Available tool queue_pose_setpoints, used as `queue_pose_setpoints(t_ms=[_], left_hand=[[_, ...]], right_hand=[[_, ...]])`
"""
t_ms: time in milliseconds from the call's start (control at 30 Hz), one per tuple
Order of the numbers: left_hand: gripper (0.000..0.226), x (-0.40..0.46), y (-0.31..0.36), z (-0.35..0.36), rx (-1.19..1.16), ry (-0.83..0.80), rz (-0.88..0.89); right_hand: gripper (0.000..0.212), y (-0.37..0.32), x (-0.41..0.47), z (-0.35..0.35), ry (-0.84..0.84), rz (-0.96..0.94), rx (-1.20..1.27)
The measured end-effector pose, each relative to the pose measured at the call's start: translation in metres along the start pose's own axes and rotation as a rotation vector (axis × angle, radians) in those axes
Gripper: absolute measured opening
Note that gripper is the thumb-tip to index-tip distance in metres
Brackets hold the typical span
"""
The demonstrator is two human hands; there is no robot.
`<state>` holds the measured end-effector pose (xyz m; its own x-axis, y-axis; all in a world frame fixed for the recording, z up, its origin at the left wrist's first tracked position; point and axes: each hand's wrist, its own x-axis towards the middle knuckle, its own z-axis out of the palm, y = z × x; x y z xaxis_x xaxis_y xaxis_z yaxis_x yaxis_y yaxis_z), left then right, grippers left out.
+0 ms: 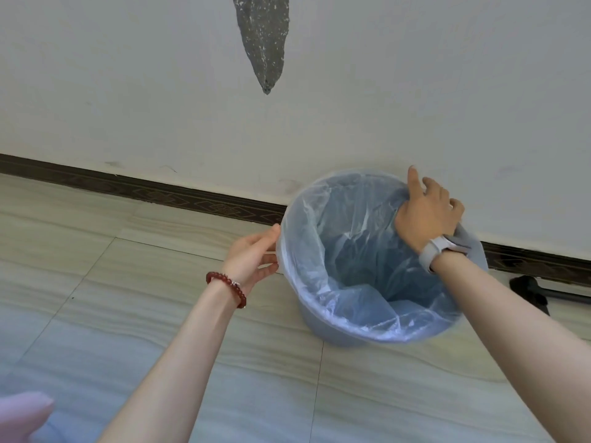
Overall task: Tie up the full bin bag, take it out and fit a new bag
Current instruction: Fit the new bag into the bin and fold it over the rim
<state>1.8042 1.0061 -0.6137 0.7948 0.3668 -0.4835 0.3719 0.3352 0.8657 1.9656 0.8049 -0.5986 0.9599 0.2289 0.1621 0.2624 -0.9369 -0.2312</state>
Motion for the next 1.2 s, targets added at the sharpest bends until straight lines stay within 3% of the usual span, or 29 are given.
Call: queue_pose_setpoints(t_ms=[133, 233, 400, 533, 633, 733, 867, 933, 1000, 1067, 1200], left_hand=[[0.018, -0.006, -0.006, 0.007, 0.121, 0.201, 0.159], [0.012, -0.008, -0.006, 0.017, 0.151, 0.330, 0.273], [0.023, 0.003, -0.017, 0.014, 0.007, 0.337, 0.166], [0.011, 0.005, -0.041, 0.006, 0.194, 0.340, 0.081], [0.018, 0.002, -0.045, -0.004, 0.313, 0.386, 0.101], [0.022, -0.010, -0.029, 0.000, 0.384, 0.485, 0.275], [0.040, -0.021, -0.002, 0.033, 0.524, 0.411, 0.518], [0.053, -0.020, 0.001, 0.051, 0.596, 0.325, 0.517], [0.060, -0.018, -0.004, 0.062, 0.659, 0.276, 0.458], [0.062, -0.018, -0.013, 0.063, 0.677, 0.285, 0.425], [0.063, -0.033, -0.022, 0.054, 0.655, 0.279, 0.335]], right_hand=[[0.049, -0.009, -0.040, -0.012, 0.047, -0.303, 0.078], [0.046, -0.015, -0.074, -0.021, -0.036, -0.554, 0.279], [0.047, -0.026, -0.109, -0.022, -0.288, -0.871, 0.245], [0.051, -0.030, -0.115, -0.021, -0.409, -0.924, 0.142], [0.045, -0.023, -0.113, -0.027, -0.314, -0.917, 0.140], [0.037, -0.005, -0.104, -0.031, -0.089, -0.769, 0.162], [0.037, 0.032, -0.086, -0.031, 0.152, -0.293, 0.069], [0.043, 0.050, -0.081, -0.028, 0.117, -0.069, 0.084], [0.050, 0.059, -0.082, -0.027, -0.032, 0.097, 0.364], [0.050, 0.067, -0.087, -0.026, -0.128, 0.185, 0.629], [0.030, 0.078, -0.089, -0.029, -0.105, 0.268, 0.822]])
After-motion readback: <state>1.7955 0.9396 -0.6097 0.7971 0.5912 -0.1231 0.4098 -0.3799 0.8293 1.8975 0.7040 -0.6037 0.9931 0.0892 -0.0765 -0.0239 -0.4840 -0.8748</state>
